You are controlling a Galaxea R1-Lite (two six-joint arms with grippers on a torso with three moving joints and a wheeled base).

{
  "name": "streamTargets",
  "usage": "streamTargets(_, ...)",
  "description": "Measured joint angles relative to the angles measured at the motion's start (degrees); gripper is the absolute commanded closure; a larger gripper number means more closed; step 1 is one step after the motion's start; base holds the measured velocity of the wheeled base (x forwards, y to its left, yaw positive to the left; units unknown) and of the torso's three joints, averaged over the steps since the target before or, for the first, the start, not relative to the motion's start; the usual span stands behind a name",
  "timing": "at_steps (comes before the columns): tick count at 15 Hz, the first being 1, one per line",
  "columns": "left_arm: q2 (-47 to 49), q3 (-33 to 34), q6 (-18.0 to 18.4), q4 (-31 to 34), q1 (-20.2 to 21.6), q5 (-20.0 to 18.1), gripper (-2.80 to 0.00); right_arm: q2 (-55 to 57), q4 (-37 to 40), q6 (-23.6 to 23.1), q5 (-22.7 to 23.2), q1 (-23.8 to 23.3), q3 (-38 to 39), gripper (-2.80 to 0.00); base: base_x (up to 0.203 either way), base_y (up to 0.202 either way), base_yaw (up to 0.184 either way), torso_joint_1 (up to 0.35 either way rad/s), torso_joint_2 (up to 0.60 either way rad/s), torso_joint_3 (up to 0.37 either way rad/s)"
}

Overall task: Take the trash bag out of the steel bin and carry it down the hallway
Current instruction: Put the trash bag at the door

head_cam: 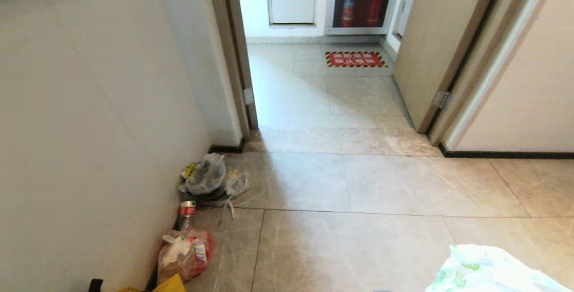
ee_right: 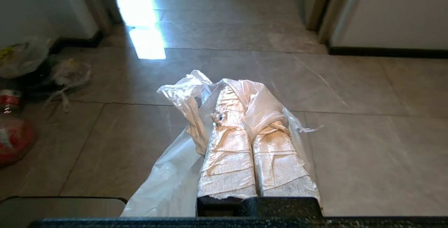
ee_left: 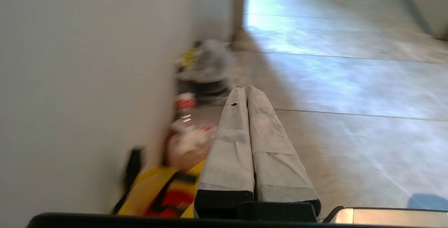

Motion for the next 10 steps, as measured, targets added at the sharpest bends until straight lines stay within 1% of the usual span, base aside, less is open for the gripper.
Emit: streamTargets(10, 0.00, 0.00, 0.02, -0.01, 0.00, 0.02, 0.00, -0.02, 0.00, 0.08, 0.02, 0.02, 0.00, 0.00, 0.001, 0.010, -0.172, 0.002, 0.00, 0.002)
